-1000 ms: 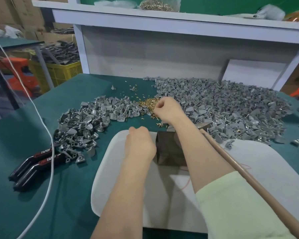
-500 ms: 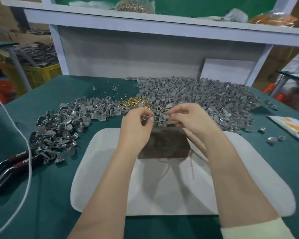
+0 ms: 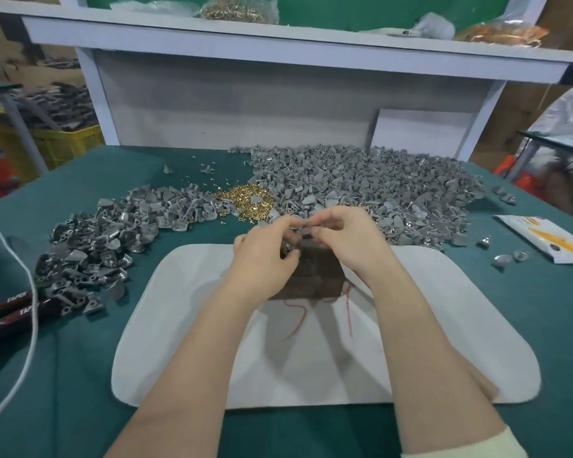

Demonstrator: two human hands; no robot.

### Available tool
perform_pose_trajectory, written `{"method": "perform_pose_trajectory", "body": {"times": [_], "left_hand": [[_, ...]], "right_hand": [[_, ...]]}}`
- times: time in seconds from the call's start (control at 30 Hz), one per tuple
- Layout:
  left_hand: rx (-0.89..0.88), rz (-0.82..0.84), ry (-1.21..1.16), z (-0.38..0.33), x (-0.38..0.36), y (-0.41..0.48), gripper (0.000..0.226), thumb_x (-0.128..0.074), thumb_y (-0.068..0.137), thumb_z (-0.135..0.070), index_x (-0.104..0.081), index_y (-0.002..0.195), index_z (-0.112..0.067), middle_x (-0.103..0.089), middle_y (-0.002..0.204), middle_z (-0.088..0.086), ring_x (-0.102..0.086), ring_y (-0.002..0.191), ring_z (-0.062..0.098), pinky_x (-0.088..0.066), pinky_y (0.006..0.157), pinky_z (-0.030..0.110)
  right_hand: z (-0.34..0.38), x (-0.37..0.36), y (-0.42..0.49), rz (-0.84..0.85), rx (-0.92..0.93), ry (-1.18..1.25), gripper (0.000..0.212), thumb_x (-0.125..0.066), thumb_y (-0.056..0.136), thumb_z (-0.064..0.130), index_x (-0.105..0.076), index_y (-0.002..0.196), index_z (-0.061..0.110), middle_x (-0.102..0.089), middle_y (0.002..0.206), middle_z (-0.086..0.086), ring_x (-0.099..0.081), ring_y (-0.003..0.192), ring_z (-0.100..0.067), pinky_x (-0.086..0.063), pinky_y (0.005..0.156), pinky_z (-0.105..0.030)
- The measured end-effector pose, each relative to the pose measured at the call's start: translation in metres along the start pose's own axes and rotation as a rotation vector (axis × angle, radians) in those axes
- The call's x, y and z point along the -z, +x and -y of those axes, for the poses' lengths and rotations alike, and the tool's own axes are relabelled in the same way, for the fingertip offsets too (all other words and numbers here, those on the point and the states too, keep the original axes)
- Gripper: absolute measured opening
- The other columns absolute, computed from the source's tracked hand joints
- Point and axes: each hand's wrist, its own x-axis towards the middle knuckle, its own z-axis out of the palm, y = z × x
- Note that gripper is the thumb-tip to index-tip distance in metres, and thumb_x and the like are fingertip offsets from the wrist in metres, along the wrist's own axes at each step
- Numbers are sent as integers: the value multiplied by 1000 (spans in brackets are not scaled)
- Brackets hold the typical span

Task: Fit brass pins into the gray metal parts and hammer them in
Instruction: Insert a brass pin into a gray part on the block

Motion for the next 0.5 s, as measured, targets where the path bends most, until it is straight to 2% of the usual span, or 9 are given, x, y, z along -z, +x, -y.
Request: {"method": "perform_pose_trajectory", "body": {"times": [0.13, 0.37, 0.5], "left_hand": [[15, -77, -59, 1, 3, 2, 31, -62, 86, -18, -58, 115, -29, -62, 103, -13, -56, 107, 14, -36, 104, 42], [-20, -158, -70, -2, 2, 2, 11, -63, 87, -18, -68, 95, -23, -61, 105, 0, -56, 104, 23, -42, 96, 44], [-44, -175, -45, -3, 4, 1, 8, -62, 87, -18, -64, 82, -24, -60, 94, -3, -56, 95, 21, -44, 91, 43]], "right_hand": [[3, 1, -2, 31, 12, -26, 24, -59, 88, 3, -69, 82, 24, -69, 80, 5, -65, 81, -15, -53, 88, -39], [7, -5, -4, 44, 32, 84, 26, -60, 86, -1, -55, 81, 25, -61, 79, -2, -60, 81, -22, -52, 86, -50], [7, -8, -5, 44, 41, 90, 26, -60, 85, 0, -56, 81, 26, -63, 77, -1, -61, 77, -20, -53, 83, -51]]}}
